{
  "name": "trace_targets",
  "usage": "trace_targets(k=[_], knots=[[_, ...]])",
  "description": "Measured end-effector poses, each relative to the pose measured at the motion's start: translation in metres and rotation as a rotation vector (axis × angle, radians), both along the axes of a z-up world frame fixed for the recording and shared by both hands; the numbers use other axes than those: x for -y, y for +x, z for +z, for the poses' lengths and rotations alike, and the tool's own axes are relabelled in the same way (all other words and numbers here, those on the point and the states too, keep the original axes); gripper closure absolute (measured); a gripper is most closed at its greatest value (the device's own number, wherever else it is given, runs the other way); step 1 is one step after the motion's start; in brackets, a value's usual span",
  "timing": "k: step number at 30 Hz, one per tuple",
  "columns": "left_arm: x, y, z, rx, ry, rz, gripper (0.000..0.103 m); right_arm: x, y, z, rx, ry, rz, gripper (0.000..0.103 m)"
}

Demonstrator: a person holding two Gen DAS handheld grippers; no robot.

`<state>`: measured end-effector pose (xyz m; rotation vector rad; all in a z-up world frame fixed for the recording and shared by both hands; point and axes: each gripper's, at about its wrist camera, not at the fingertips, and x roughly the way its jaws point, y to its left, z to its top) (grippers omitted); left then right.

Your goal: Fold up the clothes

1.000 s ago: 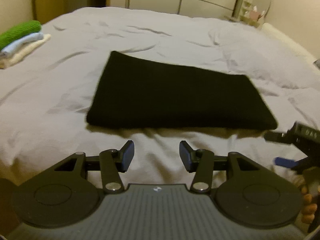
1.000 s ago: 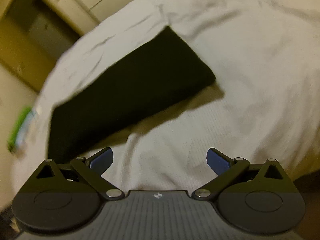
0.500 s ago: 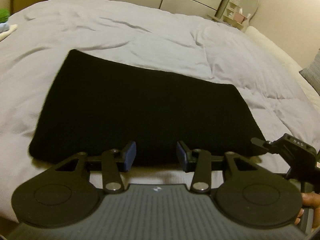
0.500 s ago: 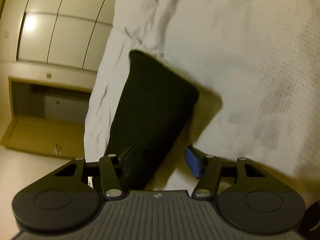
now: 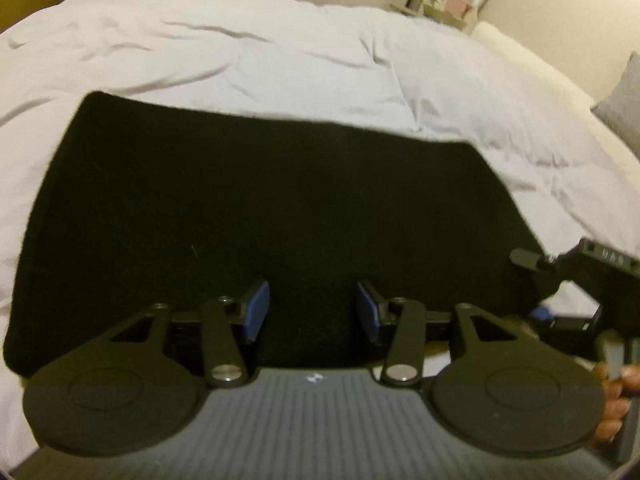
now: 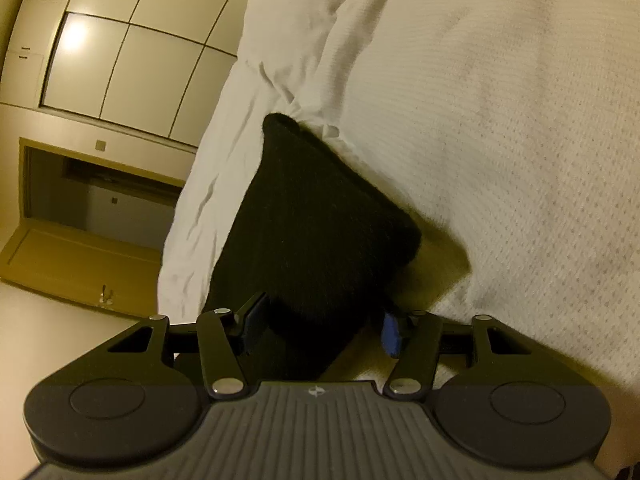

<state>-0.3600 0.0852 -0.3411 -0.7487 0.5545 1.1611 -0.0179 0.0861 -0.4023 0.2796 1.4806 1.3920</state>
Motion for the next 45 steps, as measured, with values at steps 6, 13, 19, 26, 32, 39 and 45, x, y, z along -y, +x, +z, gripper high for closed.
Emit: trace_targets(k=[6,13,19,26,32,39,45], knots=[[-0.009,0.008,-0.003,-0.046,-0.022,-0.025,0.057,-0.003,-0.017,0.024,0.248,0.029,0.052,0.070],[-0.010,-0.045,0.013,0.183,-0.084,0.037,0.072,0.003,-0.066,0.087,0.635,0.201,0.140,0.076],[0.008,-0.107,0.034,0.150,-0.026,0.172,0.072,0.010,-0.133,0.133,0.893,0.406,0.259,0.080],[0.021,-0.160,0.037,0.213,-0.027,0.264,0.072,0.024,-0.253,0.135,1.110,0.577,0.596,0.103],[0.023,-0.142,0.038,0.242,-0.026,0.155,0.072,0.036,-0.184,0.115,0.854,0.347,0.398,0.033],[0.006,-0.087,0.030,0.180,-0.028,0.038,0.072,0.060,-0.022,0.033,0.077,-0.018,-0.104,0.028],[-0.001,-0.070,0.021,0.158,-0.029,0.001,0.072,0.054,0.017,-0.014,-0.195,0.007,-0.244,0.044]])
